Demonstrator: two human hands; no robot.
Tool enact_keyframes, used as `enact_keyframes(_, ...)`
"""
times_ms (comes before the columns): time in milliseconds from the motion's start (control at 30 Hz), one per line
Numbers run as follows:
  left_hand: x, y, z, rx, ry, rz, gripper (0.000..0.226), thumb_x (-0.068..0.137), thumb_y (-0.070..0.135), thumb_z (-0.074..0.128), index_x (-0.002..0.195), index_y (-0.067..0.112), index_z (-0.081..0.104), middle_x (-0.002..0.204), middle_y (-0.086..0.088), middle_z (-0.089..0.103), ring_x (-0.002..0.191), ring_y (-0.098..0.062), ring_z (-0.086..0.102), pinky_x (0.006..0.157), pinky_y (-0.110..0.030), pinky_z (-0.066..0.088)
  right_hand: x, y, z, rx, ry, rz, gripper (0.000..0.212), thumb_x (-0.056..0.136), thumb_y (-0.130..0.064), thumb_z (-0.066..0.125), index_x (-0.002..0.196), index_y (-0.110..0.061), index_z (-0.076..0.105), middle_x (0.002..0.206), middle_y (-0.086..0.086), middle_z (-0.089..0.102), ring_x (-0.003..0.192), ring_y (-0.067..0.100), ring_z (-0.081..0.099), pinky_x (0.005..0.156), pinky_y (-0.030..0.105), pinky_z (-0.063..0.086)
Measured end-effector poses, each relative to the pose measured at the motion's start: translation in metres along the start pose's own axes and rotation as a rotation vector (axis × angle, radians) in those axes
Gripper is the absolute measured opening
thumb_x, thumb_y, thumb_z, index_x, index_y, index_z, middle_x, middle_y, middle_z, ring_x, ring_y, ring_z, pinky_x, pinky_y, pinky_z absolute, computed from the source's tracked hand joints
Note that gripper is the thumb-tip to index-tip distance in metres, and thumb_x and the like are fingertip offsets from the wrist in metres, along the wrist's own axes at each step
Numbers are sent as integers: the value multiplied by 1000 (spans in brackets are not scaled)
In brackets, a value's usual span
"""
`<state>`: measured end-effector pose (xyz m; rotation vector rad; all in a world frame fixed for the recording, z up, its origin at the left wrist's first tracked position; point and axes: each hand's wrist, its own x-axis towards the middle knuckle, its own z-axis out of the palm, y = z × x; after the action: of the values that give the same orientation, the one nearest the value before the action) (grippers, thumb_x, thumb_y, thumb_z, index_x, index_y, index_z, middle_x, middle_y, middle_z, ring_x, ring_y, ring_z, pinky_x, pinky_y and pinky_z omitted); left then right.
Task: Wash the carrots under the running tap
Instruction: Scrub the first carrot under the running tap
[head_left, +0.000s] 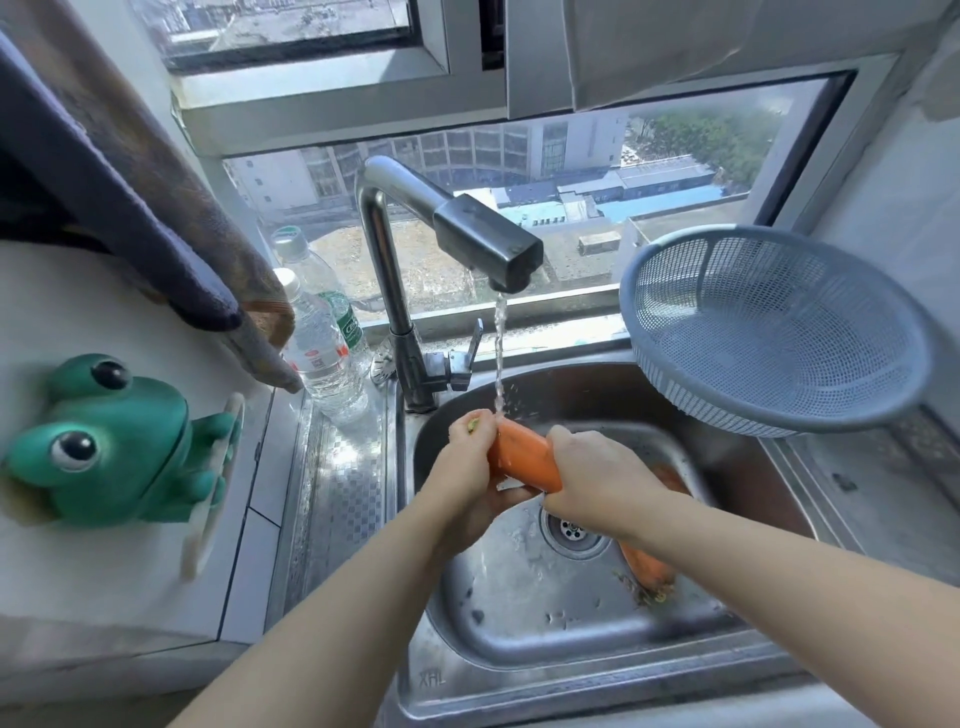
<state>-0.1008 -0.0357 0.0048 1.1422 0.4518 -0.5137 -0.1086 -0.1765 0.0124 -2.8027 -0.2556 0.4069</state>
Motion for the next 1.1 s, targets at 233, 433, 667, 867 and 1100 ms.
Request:
enact_keyframes(233,-3,15,-16,169,-117,70,25,93,21,59,116,17,50,127,-20,48,104,-34,62,74,-39,59,3,-3,-5,-39,24,-45,23,82,-23,62,95,-18,44,93,1,58,78,21,56,66,31,44)
enact_keyframes(433,-3,28,-30,149,-275,-45,37,87,17,62,123,18,53,127,-18,46,105,-32,61,80,-35,58,6,1,-11,-41,-1,-79,23,79,-20,64,93,-17,45,84,-1,55,73,21,56,61,30,42)
enact_keyframes(667,-1,31,-26,366,-230,97,36,87,16,65,120,17,52,130,-20,45,110,-31,62,78,-31,57,11,2,-19,-122,44,-114,24,80,-19,62,96,-17,44,85,0,54,75,24,56,65,30,42)
enact_keyframes(867,-3,46,-33,168,-351,-10,43,87,11,57,130,12,51,132,-19,54,108,-28,62,87,-33,57,16,6,-27,-158,60,-148,26,82,-21,62,102,-16,47,93,3,62,84,26,61,68,33,46)
enact_keyframes(1100,-3,48,-22,382,-251,93,36,84,13,66,119,12,58,130,-23,49,105,-28,64,83,-33,58,18,6,-31,-191,100,-167,24,83,-20,61,102,-16,46,92,3,62,83,26,62,71,36,50)
